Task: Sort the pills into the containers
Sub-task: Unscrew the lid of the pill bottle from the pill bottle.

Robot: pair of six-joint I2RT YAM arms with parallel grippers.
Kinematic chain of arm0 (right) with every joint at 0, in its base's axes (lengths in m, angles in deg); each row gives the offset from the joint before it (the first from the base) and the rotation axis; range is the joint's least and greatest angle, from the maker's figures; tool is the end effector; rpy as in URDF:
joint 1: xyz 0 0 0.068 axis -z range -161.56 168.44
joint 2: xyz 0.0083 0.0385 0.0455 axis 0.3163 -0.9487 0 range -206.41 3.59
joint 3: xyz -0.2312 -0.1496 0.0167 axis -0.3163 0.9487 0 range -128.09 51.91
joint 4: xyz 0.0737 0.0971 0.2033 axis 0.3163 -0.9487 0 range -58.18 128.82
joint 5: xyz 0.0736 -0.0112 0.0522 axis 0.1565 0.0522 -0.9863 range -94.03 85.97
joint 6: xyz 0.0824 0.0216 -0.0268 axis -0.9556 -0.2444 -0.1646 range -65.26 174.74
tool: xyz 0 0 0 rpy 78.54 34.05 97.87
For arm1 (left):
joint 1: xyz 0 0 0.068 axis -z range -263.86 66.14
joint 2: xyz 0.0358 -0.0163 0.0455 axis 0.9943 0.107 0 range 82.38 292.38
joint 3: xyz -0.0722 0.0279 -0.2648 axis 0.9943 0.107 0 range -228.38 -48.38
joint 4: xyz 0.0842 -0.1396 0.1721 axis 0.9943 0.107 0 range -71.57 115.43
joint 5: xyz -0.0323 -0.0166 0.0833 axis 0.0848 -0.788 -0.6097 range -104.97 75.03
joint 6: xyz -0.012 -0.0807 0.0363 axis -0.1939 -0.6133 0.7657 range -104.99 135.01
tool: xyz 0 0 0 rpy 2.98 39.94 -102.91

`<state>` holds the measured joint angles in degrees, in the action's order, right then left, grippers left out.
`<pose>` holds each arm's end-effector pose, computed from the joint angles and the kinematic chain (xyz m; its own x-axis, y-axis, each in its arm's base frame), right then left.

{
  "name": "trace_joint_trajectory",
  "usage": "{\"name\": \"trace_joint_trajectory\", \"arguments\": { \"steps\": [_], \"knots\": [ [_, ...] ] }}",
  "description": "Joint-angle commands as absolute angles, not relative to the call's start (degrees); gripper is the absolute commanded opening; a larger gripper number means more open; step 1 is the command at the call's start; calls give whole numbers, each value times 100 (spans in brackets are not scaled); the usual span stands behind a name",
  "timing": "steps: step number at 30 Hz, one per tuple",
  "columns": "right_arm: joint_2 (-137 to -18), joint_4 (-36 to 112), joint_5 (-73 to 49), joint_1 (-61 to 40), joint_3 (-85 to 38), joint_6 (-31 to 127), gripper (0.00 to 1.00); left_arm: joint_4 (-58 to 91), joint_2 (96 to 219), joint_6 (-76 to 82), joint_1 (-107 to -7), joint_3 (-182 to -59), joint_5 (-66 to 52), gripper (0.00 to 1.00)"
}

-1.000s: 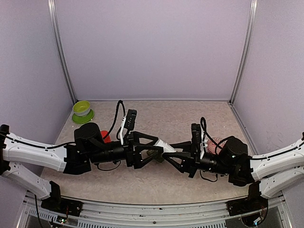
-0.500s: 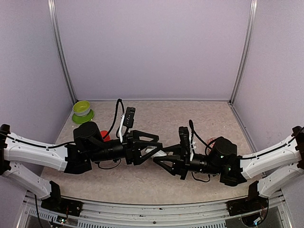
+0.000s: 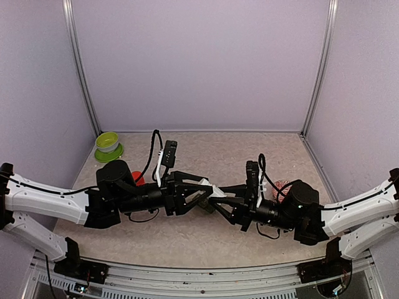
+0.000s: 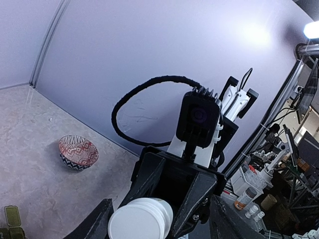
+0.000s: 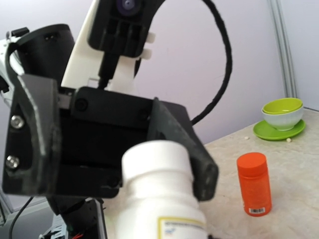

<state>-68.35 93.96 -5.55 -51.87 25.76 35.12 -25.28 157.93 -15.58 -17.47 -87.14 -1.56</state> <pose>0.0938 0.2684 0.2776 -0.2674 0.2489 -0.9309 -0.9132 0.2428 0.3272 0.1091 -0.2959 0.3075 -0.4591 -0.1859 -0.8687 0.8712 0.0975 -0.4812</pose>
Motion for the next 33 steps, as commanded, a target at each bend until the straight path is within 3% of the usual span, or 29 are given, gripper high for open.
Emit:
{"name": "trace_joint_trajectory", "arguments": {
  "steps": [1, 6, 14, 22, 33],
  "knots": [
    [-6690, 9436, -256, -5102, 2720, 3457, 22, -2702, 15721, -1529, -1682, -8603, -230, 62],
    [-6661, 9421, -365, -5091, 2722, 3516, 22, -2683, 15712, -1532, -1681, -8582, -334, 61],
    [-6674, 9488, -439, -5082, 2744, 3503, 22, -2587, 15788, -1538, -1680, -8659, -371, 49],
    [-6654, 9481, -449, -5082, 2748, 3497, 22, -2497, 15778, -1526, -1680, -8698, -439, 21],
    [-6493, 9302, -402, -5057, 2792, 3549, 23, -2086, 15393, -1419, -1684, -8611, -923, 32]
  ]
}}
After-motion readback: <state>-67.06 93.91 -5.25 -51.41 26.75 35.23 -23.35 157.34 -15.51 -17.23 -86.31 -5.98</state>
